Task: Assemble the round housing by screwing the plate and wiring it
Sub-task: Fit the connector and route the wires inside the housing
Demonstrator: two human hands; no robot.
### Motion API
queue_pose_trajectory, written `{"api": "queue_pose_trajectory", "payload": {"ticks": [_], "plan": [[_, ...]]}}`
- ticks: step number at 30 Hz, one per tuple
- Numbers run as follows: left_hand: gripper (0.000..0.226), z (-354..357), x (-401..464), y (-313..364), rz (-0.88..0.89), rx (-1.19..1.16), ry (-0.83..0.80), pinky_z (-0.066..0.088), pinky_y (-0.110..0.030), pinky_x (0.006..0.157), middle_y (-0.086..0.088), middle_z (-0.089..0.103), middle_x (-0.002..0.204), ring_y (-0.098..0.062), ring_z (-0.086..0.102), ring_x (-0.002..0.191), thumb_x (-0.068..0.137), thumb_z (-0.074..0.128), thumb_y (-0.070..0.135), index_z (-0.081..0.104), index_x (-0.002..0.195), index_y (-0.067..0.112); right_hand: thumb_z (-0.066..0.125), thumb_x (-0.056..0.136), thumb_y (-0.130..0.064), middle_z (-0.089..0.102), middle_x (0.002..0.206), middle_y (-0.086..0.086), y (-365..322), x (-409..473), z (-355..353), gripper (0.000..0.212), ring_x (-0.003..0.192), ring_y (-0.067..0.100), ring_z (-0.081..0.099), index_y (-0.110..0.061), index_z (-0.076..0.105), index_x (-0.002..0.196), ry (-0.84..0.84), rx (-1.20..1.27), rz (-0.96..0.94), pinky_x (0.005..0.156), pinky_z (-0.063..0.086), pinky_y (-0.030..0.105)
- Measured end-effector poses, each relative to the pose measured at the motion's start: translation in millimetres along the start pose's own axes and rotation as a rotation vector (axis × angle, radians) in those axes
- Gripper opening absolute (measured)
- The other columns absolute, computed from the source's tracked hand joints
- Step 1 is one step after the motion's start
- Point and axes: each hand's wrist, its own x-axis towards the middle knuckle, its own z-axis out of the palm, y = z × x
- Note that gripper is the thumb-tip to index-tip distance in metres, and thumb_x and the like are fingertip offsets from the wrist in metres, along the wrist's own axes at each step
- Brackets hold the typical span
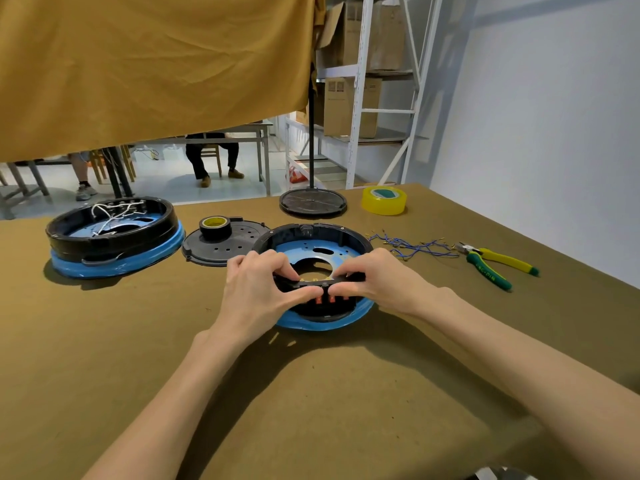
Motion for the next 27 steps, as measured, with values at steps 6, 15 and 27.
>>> {"api": "queue_pose_trajectory", "payload": {"ticks": [6,15,27], "plan": [[0.046,2,0,-9,0.025,-0.004,0.012,0.032,-0.034,0.086,0.023,0.058,0.08,0.004,0.049,0.086,0.069,0.062,0.081,0.062,0.078,0.036,0.06,0.087,-0.063,0.067,0.086,-0.018,-3,2,-3,0.058,0.08,-0.001,0.067,-0.021,0.068,0.126,-0.014,0.012,0.002,0.069,0.055,0.02],[0.045,0,-1,-7,0.008,-0.05,-0.01,0.035,-0.036,0.08,0.021,0.059,0.082,0.002,0.049,0.087,0.066,0.062,0.078,0.062,0.079,0.035,0.06,0.084,-0.065,0.069,0.08,-0.006,-10,-2,2,0.057,0.069,0.01,0.065,-0.018,0.072,0.114,0.057,-0.047,-0.017,0.064,0.057,0.034],[0.05,-7,-4,-6,-0.005,-0.003,-0.03,0.039,-0.041,0.089,0.016,0.063,0.088,-0.006,0.052,0.09,0.067,0.062,0.074,0.066,0.086,0.029,0.071,0.086,-0.058,0.064,0.086,-0.017,-14,1,11,0.06,0.067,-0.002,0.059,-0.017,0.066,0.13,0.14,-0.044,-0.008,0.068,0.048,0.017]]}}
